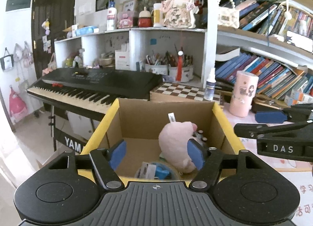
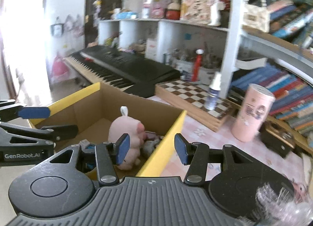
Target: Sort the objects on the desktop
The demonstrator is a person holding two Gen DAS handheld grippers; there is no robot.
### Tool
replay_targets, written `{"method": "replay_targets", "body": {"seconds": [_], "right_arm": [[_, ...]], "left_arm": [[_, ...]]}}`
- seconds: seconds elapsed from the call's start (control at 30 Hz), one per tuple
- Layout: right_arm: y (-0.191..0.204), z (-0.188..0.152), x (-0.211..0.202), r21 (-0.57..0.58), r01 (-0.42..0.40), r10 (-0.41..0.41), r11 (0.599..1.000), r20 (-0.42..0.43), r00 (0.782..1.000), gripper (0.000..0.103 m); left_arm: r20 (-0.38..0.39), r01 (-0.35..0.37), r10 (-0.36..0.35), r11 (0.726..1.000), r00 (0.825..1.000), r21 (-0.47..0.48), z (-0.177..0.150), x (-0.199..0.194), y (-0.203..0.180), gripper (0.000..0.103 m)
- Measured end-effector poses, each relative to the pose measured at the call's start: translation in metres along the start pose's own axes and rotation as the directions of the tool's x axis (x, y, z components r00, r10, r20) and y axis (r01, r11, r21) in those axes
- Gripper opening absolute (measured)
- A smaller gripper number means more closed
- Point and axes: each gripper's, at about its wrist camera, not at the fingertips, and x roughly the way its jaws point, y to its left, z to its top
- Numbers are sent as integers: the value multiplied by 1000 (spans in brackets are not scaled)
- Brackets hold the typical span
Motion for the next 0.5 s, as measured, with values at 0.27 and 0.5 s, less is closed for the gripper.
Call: {"method": "replay_targets", "body": {"seconds": [0.27, 0.5], "right_arm": [[11, -28, -46, 102, 121, -126, 987, 41, 991, 50], [28, -58, -86, 197, 197, -207, 960, 26, 978, 52]], "left_arm": [[-5, 34, -34, 999, 999, 24, -23, -33, 3, 72], [-19, 52, -51, 998, 999, 46, -48, -62, 2, 77]]}}
